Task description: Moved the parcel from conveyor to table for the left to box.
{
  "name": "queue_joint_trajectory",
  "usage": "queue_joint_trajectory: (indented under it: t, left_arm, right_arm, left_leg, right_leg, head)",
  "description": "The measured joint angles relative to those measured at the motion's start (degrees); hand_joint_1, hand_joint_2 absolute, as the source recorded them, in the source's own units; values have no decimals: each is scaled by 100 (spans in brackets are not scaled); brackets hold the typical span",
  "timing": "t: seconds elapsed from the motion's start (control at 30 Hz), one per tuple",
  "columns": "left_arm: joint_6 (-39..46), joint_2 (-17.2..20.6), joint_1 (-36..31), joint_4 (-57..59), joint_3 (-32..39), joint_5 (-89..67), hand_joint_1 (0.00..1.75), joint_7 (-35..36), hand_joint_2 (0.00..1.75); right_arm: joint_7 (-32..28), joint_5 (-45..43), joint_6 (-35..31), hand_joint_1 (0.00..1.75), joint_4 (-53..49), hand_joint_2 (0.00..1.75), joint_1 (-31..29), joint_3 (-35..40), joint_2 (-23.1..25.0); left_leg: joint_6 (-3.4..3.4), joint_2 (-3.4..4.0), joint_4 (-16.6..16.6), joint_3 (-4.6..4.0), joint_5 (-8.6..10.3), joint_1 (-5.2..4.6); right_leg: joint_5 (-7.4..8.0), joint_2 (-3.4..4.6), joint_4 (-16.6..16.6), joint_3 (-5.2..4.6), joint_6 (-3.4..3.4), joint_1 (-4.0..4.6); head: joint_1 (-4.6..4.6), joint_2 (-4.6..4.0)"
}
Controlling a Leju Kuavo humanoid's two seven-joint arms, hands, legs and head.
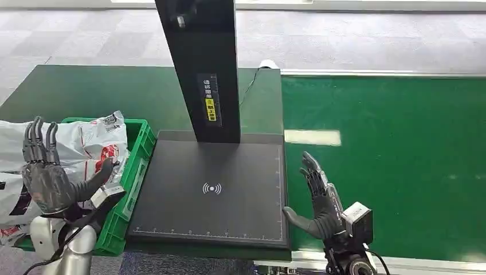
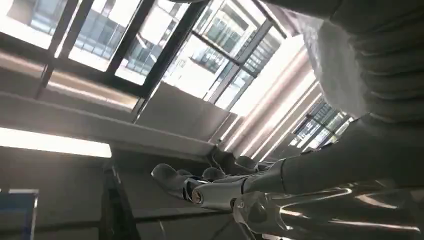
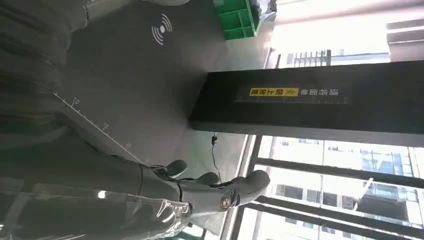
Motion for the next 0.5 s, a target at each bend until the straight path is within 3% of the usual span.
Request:
queue_joint_trajectory:
  t: [0.17, 0.33, 0.37, 0.5]
  left_arm:
    - [0, -468, 29, -632, 483, 335, 0, -406, 0]
    - [-2, -712, 133, -1541, 520, 855, 0, -465, 0]
    - [-2, -725, 178, -1736, 484, 1076, 0, -472, 175]
    - [-4, -714, 362, -2270, 18, 1917, 0, -485, 175]
  right_arm:
    - [0, -11, -31, 0, 2, 175, -9, 15, 0]
    - [-2, -48, -83, 0, 22, 175, -32, 55, -2]
    - [-4, -61, -87, 0, 28, 175, -45, 70, -4]
    - [-4, -122, -136, 0, 46, 175, -112, 127, -28]
  left_leg:
    - [0, -7, 0, 0, 0, 2]
    - [0, -9, 0, -1, 0, 3]
    - [0, -5, -1, 0, 0, 3]
    - [0, -10, 0, 0, 0, 2]
  right_leg:
    - [0, -1, 0, 0, 0, 1]
    - [0, -1, 0, 0, 0, 3]
    - [0, 0, 0, -2, 0, 3]
    - [0, -3, -1, 0, 0, 2]
  head:
    - [-4, 0]
    - [0, 0]
    - [-4, 0]
    - [0, 0]
